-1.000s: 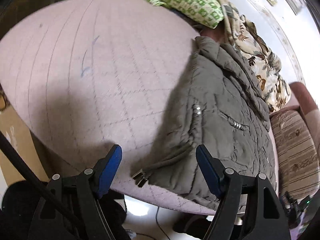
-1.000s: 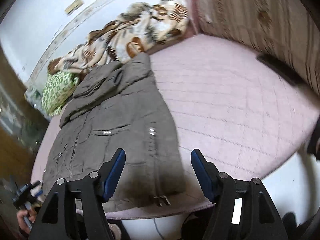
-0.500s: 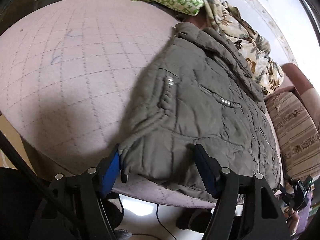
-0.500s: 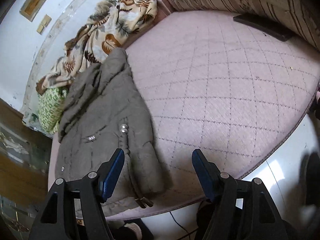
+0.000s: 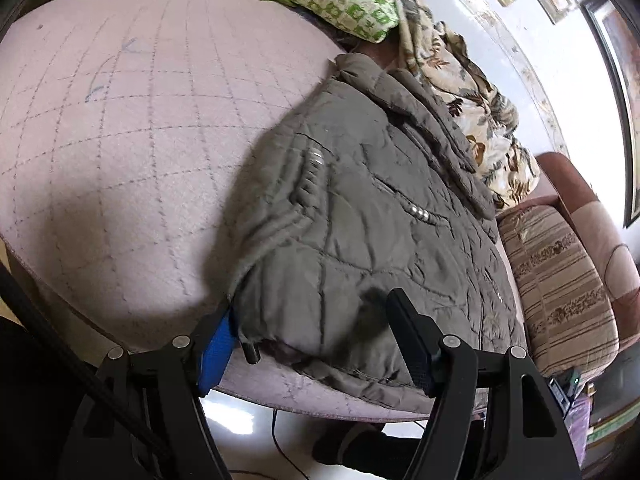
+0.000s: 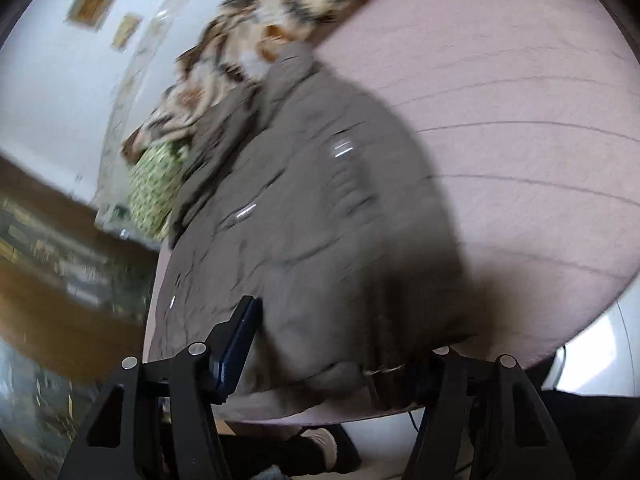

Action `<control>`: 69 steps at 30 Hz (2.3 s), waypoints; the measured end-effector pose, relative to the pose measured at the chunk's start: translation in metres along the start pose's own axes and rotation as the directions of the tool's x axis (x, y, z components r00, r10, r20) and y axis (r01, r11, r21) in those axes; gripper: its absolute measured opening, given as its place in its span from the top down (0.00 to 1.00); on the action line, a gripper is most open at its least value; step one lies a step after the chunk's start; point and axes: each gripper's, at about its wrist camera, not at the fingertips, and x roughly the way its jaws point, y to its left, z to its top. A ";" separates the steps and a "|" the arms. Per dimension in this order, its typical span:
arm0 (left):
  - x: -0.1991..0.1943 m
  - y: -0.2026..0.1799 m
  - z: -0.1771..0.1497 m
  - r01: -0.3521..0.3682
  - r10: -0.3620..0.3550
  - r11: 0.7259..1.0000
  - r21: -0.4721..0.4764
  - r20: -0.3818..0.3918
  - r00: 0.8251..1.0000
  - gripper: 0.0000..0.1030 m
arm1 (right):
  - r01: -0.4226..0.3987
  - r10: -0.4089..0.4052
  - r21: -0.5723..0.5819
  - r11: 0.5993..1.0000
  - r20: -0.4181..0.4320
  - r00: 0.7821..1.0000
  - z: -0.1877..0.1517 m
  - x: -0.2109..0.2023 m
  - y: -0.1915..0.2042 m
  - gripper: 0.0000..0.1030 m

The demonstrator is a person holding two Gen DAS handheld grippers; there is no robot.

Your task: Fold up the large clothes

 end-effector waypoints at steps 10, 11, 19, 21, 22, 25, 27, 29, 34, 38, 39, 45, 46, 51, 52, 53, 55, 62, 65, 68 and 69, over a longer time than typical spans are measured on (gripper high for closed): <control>0.011 -0.026 -0.002 -0.073 0.060 0.986 0.148 0.092 0.994 0.42 | 0.041 -0.040 -0.055 0.998 0.035 0.999 0.003 0.007 0.009 0.66; 0.013 -0.030 -0.003 -0.079 0.064 0.982 0.171 0.092 0.994 0.45 | 0.056 -0.054 -0.081 0.995 0.030 0.998 0.003 0.010 0.015 0.66; 0.029 -0.058 -0.015 -0.283 0.233 0.896 0.343 0.181 0.956 0.44 | 0.159 -0.151 -0.192 0.968 0.057 0.987 -0.003 0.018 0.029 0.63; 0.032 -0.062 -0.016 -0.313 0.256 0.881 0.356 0.199 0.946 0.41 | 0.156 -0.147 -0.193 0.969 0.057 0.987 -0.002 0.019 0.028 0.62; 0.033 -0.062 -0.015 -0.319 0.261 0.878 0.357 0.202 0.944 0.41 | 0.152 -0.144 -0.191 0.970 0.056 0.988 -0.001 0.019 0.027 0.62; 0.036 -0.065 -0.015 -0.340 0.277 0.866 0.367 0.214 0.937 0.39 | 0.150 -0.141 -0.189 0.970 0.058 0.988 0.000 0.020 0.027 0.62; 0.038 -0.067 -0.016 -0.360 0.293 0.853 0.377 0.225 0.929 0.38 | 0.146 -0.136 -0.190 0.971 0.065 0.989 -0.001 0.020 0.026 0.61; 0.040 -0.071 -0.019 -0.381 0.308 0.837 0.393 0.237 0.921 0.38 | 0.143 -0.134 -0.185 0.972 0.058 0.989 0.000 0.021 0.026 0.59; 0.044 -0.081 -0.026 -0.454 0.356 0.770 0.448 0.288 0.889 0.36 | 0.154 -0.147 -0.187 0.970 0.048 0.988 0.000 0.023 0.030 0.57; 0.047 -0.081 -0.024 -0.462 0.368 0.764 0.450 0.284 0.885 0.34 | 0.169 -0.163 -0.193 0.967 0.043 0.986 0.000 0.026 0.034 0.54; 0.046 -0.080 -0.024 -0.458 0.363 0.767 0.449 0.285 0.887 0.34 | 0.172 -0.166 -0.196 0.965 0.045 0.985 0.000 0.026 0.034 0.54; 0.038 -0.092 -0.034 -0.459 0.311 0.735 0.499 0.353 0.883 0.75 | 0.154 -0.140 -0.214 0.965 0.076 0.987 0.001 0.020 0.037 0.75; 0.036 -0.093 -0.035 -0.455 0.299 0.737 0.500 0.362 0.883 0.76 | 0.148 -0.131 -0.227 0.963 0.089 0.987 0.001 0.017 0.040 0.78; 0.019 -0.096 -0.033 -0.439 0.247 0.759 0.481 0.411 0.878 0.79 | 0.125 -0.068 -0.318 0.940 0.184 0.980 -0.001 -0.006 0.061 0.80; 0.017 -0.098 -0.034 -0.444 0.242 0.754 0.484 0.424 0.873 0.79 | 0.141 -0.073 -0.340 0.930 0.203 0.976 -0.002 -0.010 0.066 0.80; 0.014 -0.100 -0.036 -0.451 0.238 0.748 0.487 0.438 0.867 0.80 | 0.151 -0.076 -0.356 0.922 0.215 0.974 -0.003 -0.013 0.069 0.80; 0.009 -0.103 -0.036 -0.452 0.223 0.744 0.492 0.455 0.862 0.80 | 0.154 -0.070 -0.373 0.915 0.229 0.971 -0.006 -0.018 0.074 0.80; -0.010 -0.114 -0.038 -0.474 0.183 0.716 0.512 0.519 0.835 0.81 | 0.201 -0.069 -0.464 0.863 0.285 0.956 -0.011 -0.034 0.097 0.82; -0.023 -0.117 -0.039 -0.468 0.163 0.715 0.519 0.527 0.834 0.81 | 0.202 -0.059 -0.490 0.848 0.293 0.954 -0.011 -0.041 0.104 0.82; -0.035 -0.117 -0.036 -0.453 0.148 0.725 0.518 0.525 0.838 0.81 | 0.199 -0.049 -0.502 0.842 0.296 0.954 -0.015 -0.051 0.108 0.82; -0.039 -0.117 -0.035 -0.447 0.142 0.730 0.516 0.526 0.839 0.81 | 0.195 -0.044 -0.504 0.842 0.296 0.954 -0.016 -0.054 0.110 0.82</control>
